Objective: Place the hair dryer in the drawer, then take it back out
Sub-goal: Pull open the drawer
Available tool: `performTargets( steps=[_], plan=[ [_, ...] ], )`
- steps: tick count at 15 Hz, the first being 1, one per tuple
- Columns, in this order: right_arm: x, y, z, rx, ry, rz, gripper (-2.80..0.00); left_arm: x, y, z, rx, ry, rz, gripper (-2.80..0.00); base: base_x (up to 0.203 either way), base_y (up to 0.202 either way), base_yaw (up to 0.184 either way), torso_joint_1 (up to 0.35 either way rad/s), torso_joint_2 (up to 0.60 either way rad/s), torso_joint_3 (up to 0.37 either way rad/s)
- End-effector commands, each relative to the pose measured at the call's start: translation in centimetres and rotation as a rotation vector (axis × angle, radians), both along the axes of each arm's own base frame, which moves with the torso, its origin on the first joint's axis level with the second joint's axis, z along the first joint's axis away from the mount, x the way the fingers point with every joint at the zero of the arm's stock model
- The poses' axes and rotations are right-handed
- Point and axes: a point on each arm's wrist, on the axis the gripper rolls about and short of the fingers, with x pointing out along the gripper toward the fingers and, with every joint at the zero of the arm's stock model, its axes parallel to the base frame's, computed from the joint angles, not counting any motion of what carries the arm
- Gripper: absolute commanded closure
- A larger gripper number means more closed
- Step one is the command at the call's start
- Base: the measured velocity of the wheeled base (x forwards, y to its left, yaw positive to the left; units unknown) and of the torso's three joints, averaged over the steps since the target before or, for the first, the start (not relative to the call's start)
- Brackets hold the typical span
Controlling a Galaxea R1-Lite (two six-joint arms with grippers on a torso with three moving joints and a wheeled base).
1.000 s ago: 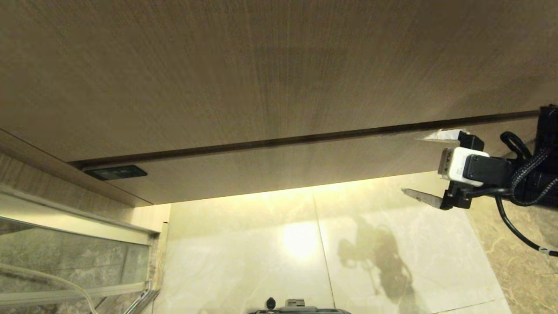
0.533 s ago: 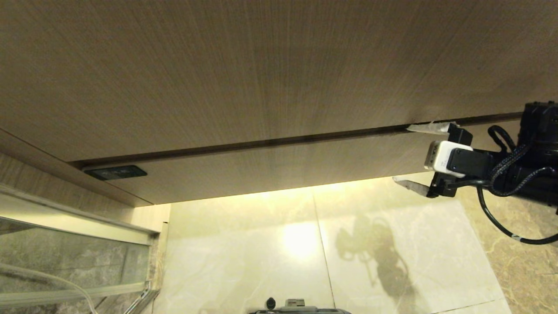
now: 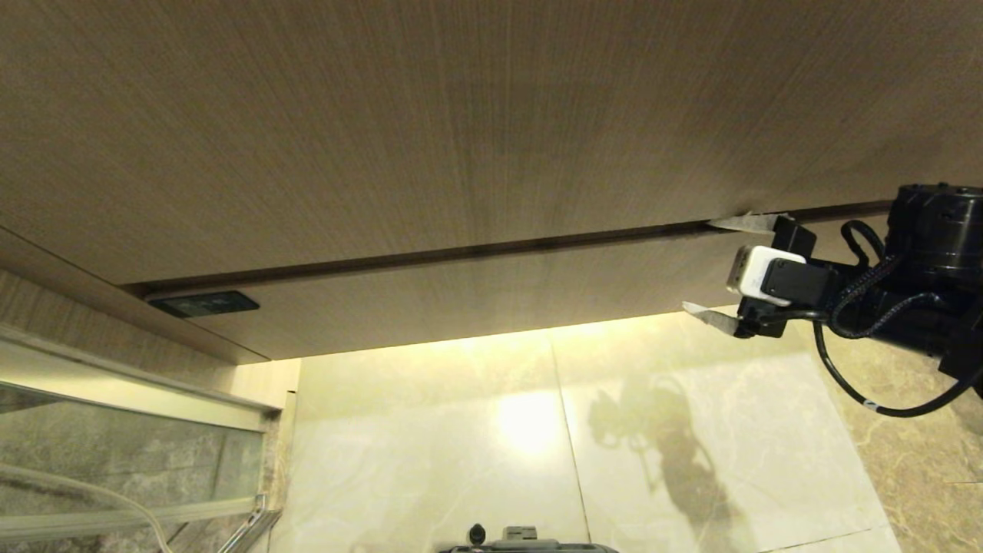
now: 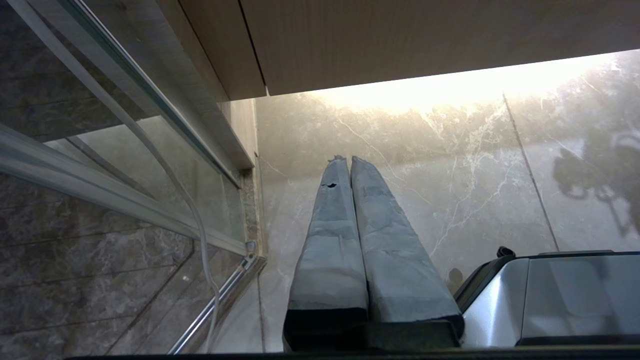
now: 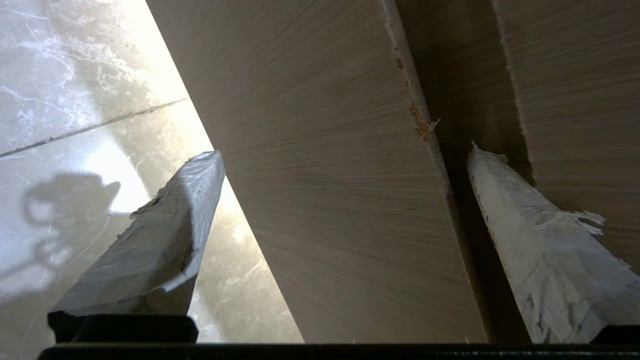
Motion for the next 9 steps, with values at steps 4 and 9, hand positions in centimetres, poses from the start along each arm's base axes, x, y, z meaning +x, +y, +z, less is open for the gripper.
performTargets(
  steps=[4,9],
  plan=[
    [1.6,0.2,-0.5,0.000,-0.013,0.000,-2.80,0.0,0.0,0.0,0.000,0.000,0.000,0.00,0.000,0.000,0.000,0.000,0.00,0.000],
    [2.5,-0.3,-1.3,-0.016,0.046,-0.056,-2.80,0.0,0.0,0.0,0.000,-0.001,0.000,0.00,0.000,0.000,0.000,0.000,0.00,0.000]
  ],
)
